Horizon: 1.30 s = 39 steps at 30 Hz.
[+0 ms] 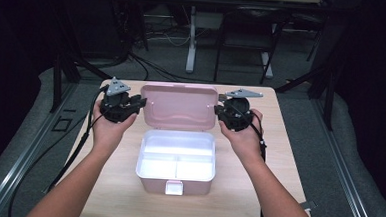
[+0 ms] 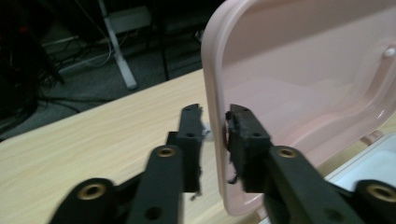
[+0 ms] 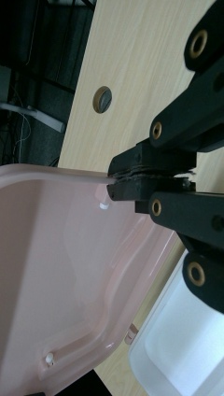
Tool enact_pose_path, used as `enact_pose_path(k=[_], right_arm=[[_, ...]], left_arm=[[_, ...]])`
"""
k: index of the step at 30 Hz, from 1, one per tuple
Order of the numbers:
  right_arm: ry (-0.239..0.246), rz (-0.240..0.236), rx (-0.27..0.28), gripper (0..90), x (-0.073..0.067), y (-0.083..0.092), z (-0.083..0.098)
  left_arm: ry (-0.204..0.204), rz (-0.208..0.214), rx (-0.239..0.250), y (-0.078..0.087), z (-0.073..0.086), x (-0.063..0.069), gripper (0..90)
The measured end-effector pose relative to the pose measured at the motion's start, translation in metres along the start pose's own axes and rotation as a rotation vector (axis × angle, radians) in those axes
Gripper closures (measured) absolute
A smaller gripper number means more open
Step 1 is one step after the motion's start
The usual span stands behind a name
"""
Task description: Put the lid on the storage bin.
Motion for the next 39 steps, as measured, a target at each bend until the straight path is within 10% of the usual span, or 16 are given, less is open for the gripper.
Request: enact_pose_path(k=[39], right_arm=[[0.004, -0.032, 0.086, 85.7, -0.004, 0.024, 0.009]], left_arm=[[-0.05, 0.04, 0.01, 0.024, 0.013, 0.019, 83.6]])
Point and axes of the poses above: each handheld gripper's, and its own axes: y roughly backward along the jaws, z roughly out of its underside, x roughly to its right, the point moved 6 cm from there along -y, roughly forward along the jaws, and after that the axes turned 11 degrees about z, right-handed, at the moved point
